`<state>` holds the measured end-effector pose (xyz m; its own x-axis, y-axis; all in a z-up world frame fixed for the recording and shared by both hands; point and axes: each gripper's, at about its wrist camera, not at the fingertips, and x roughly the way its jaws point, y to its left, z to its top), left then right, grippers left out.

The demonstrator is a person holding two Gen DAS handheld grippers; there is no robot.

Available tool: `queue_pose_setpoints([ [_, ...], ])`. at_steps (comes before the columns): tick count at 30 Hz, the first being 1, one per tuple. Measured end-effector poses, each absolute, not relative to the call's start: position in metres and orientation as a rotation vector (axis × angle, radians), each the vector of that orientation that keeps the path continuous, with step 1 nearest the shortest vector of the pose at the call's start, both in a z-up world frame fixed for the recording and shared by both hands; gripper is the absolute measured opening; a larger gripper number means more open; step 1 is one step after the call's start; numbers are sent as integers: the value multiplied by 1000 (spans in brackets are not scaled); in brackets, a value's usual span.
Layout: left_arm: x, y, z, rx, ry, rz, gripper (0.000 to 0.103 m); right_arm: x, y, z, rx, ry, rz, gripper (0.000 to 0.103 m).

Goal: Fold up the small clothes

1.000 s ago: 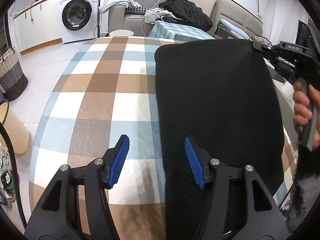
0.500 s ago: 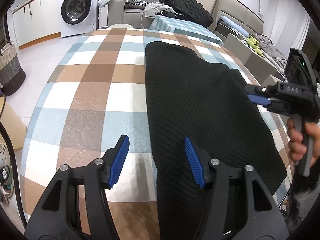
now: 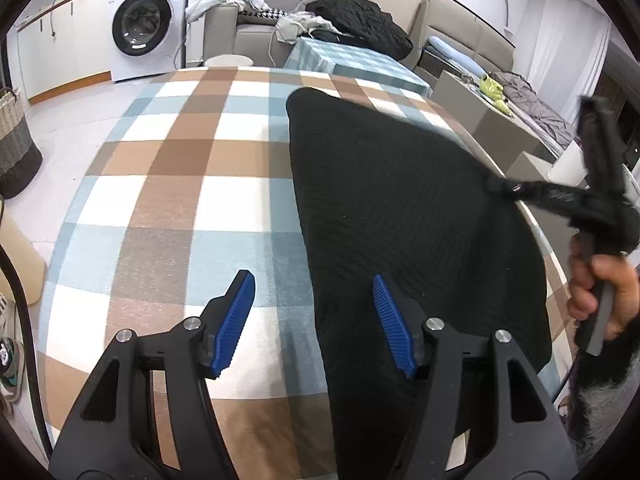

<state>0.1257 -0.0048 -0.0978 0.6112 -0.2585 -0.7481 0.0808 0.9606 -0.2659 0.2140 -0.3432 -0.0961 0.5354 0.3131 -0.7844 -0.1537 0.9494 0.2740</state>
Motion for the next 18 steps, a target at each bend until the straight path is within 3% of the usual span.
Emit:
queue_pose_setpoints([
  [3, 125, -8, -100, -219, 906, -211, 59, 220, -352, -115, 210, 1002, 254, 8],
  [5, 122, -8, -102, -212, 912, -206, 59, 220, -358, -115, 248, 1005, 255, 21],
  [10, 115, -3, -107, -236, 927, -227, 59, 167, -380, -96, 353, 975, 410, 40],
  [18, 102, 3, -120, -256, 954, -248, 59, 82, -353, -115, 285, 1063, 546, 42],
])
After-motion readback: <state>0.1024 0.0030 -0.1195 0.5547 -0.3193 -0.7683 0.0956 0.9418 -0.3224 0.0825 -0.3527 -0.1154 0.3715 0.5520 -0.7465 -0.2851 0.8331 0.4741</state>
